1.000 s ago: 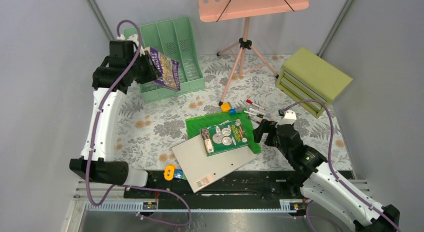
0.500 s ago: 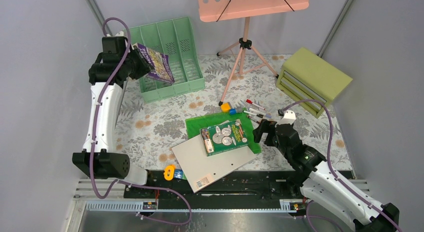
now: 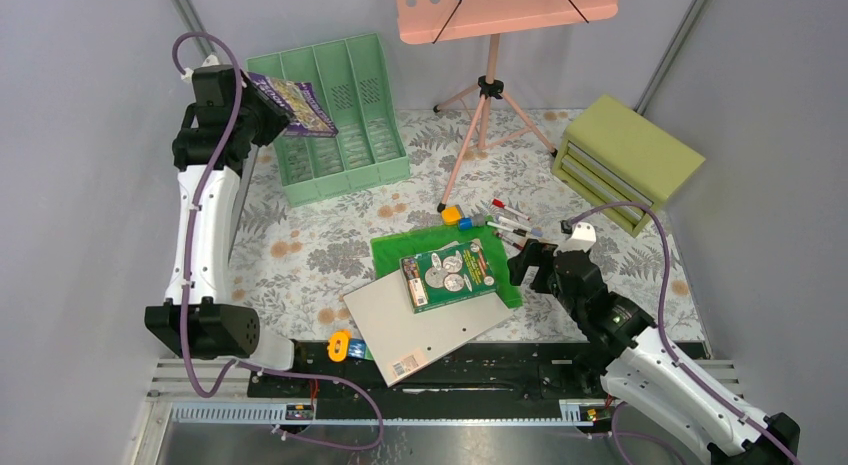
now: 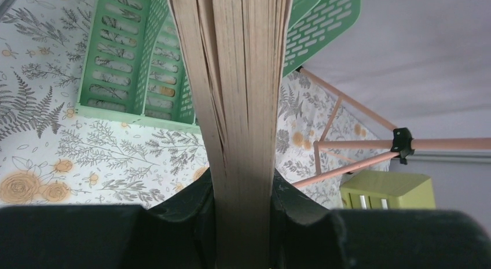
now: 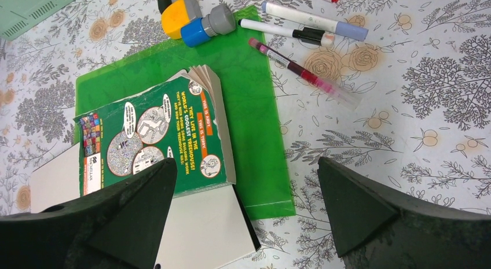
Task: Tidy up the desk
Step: Place the book in the storage box, then pick up the book from the center of the board.
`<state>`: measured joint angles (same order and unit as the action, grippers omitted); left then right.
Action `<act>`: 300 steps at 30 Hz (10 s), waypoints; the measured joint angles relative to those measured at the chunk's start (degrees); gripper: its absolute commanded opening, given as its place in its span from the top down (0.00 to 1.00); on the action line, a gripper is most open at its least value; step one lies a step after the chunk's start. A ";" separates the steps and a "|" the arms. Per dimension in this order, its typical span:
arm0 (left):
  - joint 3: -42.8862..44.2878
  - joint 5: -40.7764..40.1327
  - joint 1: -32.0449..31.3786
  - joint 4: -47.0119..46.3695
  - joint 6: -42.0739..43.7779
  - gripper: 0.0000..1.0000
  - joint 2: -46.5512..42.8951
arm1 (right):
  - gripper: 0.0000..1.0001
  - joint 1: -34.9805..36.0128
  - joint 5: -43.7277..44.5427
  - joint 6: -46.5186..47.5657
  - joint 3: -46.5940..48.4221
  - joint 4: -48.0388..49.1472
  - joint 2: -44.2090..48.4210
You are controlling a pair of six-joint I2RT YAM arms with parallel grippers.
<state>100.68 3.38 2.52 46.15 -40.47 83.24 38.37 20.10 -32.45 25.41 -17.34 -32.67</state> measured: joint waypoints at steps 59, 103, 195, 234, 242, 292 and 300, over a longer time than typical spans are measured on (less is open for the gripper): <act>11.17 1.92 0.55 5.18 23.52 1.00 18.99 | 0.01 0.00 0.31 -0.07 -0.59 -0.17 -2.60; 15.96 0.33 2.08 3.21 18.71 0.81 33.29 | 0.01 0.00 0.22 0.07 0.72 0.02 -7.87; -63.80 26.27 -28.61 -28.65 -4.96 0.33 -18.16 | 0.01 -0.02 -3.67 1.84 1.46 1.01 -11.45; -69.53 17.79 -36.79 -36.52 -10.93 0.40 -8.74 | 0.48 -14.45 -41.33 3.65 10.25 10.38 -41.62; -67.06 16.74 -38.01 -38.32 -11.61 0.41 -5.38 | 0.64 -14.56 -42.32 4.17 10.95 10.32 -43.25; -58.93 10.73 -39.91 -28.04 -7.58 0.35 -4.22 | 0.27 -17.16 -36.92 1.20 10.19 8.33 -42.93; -60.83 11.58 -38.29 -33.09 -8.07 0.35 -1.55 | 0.34 -17.55 -42.34 1.95 14.95 7.28 -51.84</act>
<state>39.86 14.96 -35.77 13.06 -48.53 81.69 20.82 -22.24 -30.50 40.36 -10.07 -84.51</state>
